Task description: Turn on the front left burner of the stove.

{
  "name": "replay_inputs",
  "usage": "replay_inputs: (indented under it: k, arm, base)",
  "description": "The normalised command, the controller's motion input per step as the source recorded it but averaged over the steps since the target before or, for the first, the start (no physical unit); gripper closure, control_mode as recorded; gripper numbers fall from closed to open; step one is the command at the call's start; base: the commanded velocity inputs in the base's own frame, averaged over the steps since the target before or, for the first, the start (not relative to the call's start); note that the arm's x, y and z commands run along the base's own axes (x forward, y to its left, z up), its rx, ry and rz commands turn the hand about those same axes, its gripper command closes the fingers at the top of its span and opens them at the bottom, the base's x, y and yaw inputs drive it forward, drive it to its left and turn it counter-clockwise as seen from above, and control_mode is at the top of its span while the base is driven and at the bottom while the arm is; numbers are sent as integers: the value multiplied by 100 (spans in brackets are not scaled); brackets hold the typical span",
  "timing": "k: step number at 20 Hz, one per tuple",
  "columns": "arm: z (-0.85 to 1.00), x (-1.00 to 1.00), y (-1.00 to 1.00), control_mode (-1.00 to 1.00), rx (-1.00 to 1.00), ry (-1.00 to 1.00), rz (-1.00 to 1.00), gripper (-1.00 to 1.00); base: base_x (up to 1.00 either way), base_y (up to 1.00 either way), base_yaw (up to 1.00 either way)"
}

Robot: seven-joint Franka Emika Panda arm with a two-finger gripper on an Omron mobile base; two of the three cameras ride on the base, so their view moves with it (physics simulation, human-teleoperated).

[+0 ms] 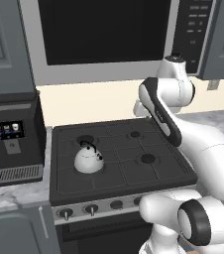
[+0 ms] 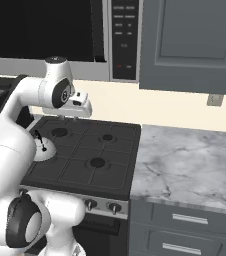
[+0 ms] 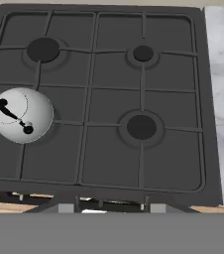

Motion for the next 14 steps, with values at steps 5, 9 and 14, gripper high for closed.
replay_inputs:
  k: [5,9,14]
  arm:
    - [0,-25,0,-100,0,-1,0,-100]
    - [0,-60,10,-100,-1,-9,3,-100]
    - [0,-39,64,-100,-7,-6,2,-100]
  base:
    - [0,0,0]
    - [0,0,0]
    - [0,0,0]
